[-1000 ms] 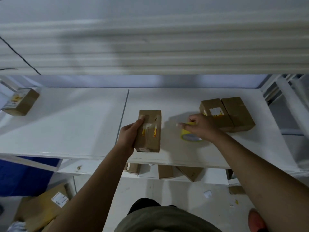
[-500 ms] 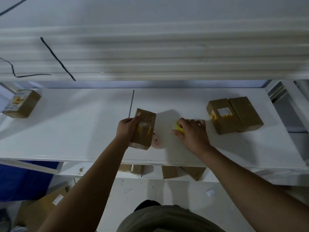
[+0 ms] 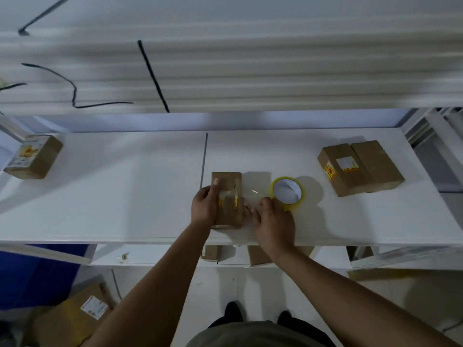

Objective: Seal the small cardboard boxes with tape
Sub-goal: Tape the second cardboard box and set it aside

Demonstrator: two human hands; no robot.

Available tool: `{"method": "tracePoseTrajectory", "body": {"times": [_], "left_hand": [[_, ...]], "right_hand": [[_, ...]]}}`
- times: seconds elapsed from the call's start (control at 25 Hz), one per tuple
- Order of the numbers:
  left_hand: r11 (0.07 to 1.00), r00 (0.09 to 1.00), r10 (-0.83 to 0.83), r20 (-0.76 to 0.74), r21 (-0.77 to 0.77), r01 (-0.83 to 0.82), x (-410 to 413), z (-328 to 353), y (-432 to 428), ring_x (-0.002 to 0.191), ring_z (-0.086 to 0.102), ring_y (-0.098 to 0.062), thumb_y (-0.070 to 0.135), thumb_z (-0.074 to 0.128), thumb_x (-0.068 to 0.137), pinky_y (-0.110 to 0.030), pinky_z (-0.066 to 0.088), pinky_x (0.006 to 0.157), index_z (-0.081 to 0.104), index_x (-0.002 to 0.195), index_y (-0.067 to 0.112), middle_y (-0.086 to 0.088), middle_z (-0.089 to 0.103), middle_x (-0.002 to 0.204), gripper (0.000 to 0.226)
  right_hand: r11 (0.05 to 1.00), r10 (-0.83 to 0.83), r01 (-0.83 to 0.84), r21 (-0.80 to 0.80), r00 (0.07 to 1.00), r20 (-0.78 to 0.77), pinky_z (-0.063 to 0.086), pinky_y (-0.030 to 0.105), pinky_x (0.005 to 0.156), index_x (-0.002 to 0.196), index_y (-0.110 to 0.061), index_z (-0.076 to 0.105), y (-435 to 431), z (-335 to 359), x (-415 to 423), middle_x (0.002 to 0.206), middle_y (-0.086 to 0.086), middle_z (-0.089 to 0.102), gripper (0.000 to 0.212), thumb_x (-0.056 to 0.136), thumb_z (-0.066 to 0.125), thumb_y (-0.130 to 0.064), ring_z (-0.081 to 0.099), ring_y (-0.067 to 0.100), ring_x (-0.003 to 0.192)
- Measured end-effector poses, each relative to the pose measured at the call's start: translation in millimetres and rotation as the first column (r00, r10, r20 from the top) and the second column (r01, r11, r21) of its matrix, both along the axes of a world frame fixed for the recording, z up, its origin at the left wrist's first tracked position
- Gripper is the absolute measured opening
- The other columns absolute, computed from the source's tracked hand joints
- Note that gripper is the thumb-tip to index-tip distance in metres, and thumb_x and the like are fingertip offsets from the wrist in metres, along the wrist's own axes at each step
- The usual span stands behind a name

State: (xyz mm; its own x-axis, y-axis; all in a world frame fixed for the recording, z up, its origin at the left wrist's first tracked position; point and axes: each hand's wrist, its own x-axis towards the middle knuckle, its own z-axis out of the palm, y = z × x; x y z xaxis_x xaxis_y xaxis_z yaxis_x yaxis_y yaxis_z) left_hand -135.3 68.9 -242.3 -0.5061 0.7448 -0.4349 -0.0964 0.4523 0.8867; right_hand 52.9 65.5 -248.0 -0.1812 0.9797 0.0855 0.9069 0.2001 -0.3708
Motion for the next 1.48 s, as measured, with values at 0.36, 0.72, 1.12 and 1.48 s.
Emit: {"method": "tracePoseTrajectory", "body": {"times": [0.36, 0.72, 1.12, 1.48], "left_hand": [[1.000, 0.998, -0.014, 0.055, 0.011, 0.013, -0.8, -7.7, -0.1, 0.100, 0.074, -0.023, 0.064, 0.058, 0.100, -0.037, 0.062, 0.084, 0.072, 0.126, 0.019, -0.004, 0.077, 0.109, 0.054], [0.999, 0.999, -0.014, 0.037, 0.053, 0.012, -1.7, -9.2, -5.0, 0.094, 0.075, -0.017, 0.062, 0.059, 0.100, -0.026, 0.055, 0.070, 0.077, 0.116, 0.021, -0.001, 0.079, 0.101, 0.048], [0.998, 0.998, 0.040, 0.053, 0.056, -0.043, 0.5, -6.4, 1.9, 0.095, 0.074, -0.024, 0.059, 0.054, 0.103, -0.029, 0.055, 0.068, 0.074, 0.118, 0.011, -0.008, 0.077, 0.103, 0.054], [0.992, 0.978, -0.049, 0.205, 0.123, 0.024, -7.1, 27.8, -34.8, 0.092, 0.078, -0.024, 0.059, 0.063, 0.099, -0.034, 0.061, 0.068, 0.075, 0.112, 0.026, -0.003, 0.080, 0.098, 0.038]], "right_hand": [[0.981, -0.151, 0.131, -0.144, 0.979, -0.140, 0.045, 0.044, 0.078, 0.118, -0.007, 0.057, -11.9, -4.7, -18.0, 0.116, 0.016, 0.066, 0.021, 0.099, 0.058, -0.018, 0.064, 0.042, 0.108], [0.992, -0.122, 0.077, -0.105, 0.826, -0.551, 0.056, 0.047, 0.065, 0.106, -0.005, 0.053, 12.1, 27.8, -18.8, 0.093, 0.016, 0.072, 0.017, 0.105, 0.060, -0.020, 0.072, 0.037, 0.081], [0.986, 0.107, -0.139, -0.095, 0.952, -0.287, 0.047, 0.048, 0.059, 0.084, -0.013, 0.044, 1.6, 14.7, -9.6, 0.062, -0.006, 0.038, 0.022, 0.095, 0.063, -0.008, 0.050, 0.037, 0.065], [0.994, -0.096, 0.061, -0.095, 0.901, -0.424, 0.056, 0.039, 0.063, 0.099, -0.024, 0.071, -3.4, 33.2, -6.0, 0.075, -0.001, 0.073, 0.020, 0.098, 0.064, -0.043, 0.070, 0.023, 0.072]]}}
